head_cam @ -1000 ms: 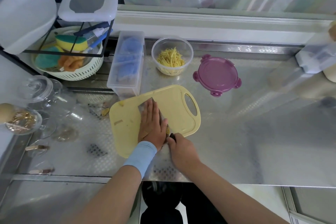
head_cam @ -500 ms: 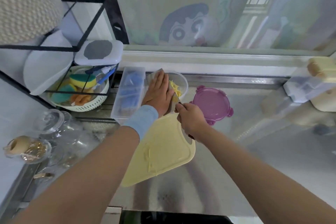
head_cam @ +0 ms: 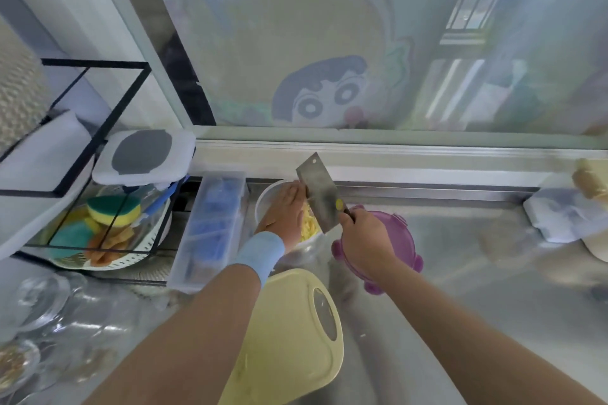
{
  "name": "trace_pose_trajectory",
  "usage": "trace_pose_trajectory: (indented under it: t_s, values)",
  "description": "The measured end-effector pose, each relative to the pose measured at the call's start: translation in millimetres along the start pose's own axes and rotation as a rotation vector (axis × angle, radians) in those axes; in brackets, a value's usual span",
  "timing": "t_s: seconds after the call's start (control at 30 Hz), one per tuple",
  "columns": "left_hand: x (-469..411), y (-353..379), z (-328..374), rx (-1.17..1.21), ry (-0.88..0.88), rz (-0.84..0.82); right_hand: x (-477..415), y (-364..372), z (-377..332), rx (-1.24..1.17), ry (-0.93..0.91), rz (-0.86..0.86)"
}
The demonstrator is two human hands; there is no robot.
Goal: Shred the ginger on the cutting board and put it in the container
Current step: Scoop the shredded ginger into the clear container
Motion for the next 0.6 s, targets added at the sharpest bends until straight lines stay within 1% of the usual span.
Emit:
trace_pose_trajectory:
  t_s: [0.1,0.13,0.17,0.2,0.23,0.27,0.3,0.37,0.43,0.47,0.53,0.57,0.6]
  values:
    - [12.1,0.3,-21.9,0.083,-0.087,0.045,-2.4,3.3,-0.4,0.064,-0.064,0.027]
    - [13.5,-4.3,-21.3,0.122,-0.072,0.091,-3.2,5.2,-1.4,0.061,-0.072,0.029]
    - [13.8,-8.7,-15.6,0.138,-0.014,0.133,-3.7,7.8,-2.0,0.053,-0.071,0.023]
    - [15.2,-10.1,-6.1,0.108,0.062,0.132,-3.7,10.3,-3.0,0.043,-0.068,0.02]
    - [16.6,-5.1,0.8,0.07,0.136,0.093,-4.0,12.5,-3.5,0.037,-0.054,0.02]
    - [19.3,1.5,2.9,0.043,0.171,0.036,-4.4,13.7,-4.2,0.04,-0.047,0.023]
    - [22.2,7.0,-2.0,0.029,0.155,-0.017,-4.3,14.2,-5.3,0.054,-0.046,0.025]
    - [29.4,7.4,-21.3,0.069,0.067,-0.039,-0.2,12.2,-6.2,0.067,-0.044,0.034]
    - [44.1,-7.8,-32.6,0.138,0.019,0.028,10.6,7.4,-4.7,0.012,-0.031,0.051]
    - [54.6,-18.6,-36.5,0.172,0.008,0.096,18.8,5.2,-3.4,-0.014,-0.03,0.062]
    - [82.9,-38.6,-39.5,0.222,0.023,0.241,39.7,5.0,2.7,-0.029,-0.033,0.082]
    - [100.7,-42.9,-40.1,0.225,0.044,0.283,51.5,7.8,7.9,-0.026,-0.029,0.089]
    - [119.4,-41.4,-40.8,0.214,0.061,0.29,64.9,11.8,14.4,-0.027,-0.02,0.092]
Point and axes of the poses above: each hand's wrist, its own x-axis away from the middle knuckle, its own y-axis out of the palm, z = x × y, the point moved 8 cm from there along -x, towards the middle knuckle, and after that the axes turned 5 degrees about z, right-handed, at the moved point
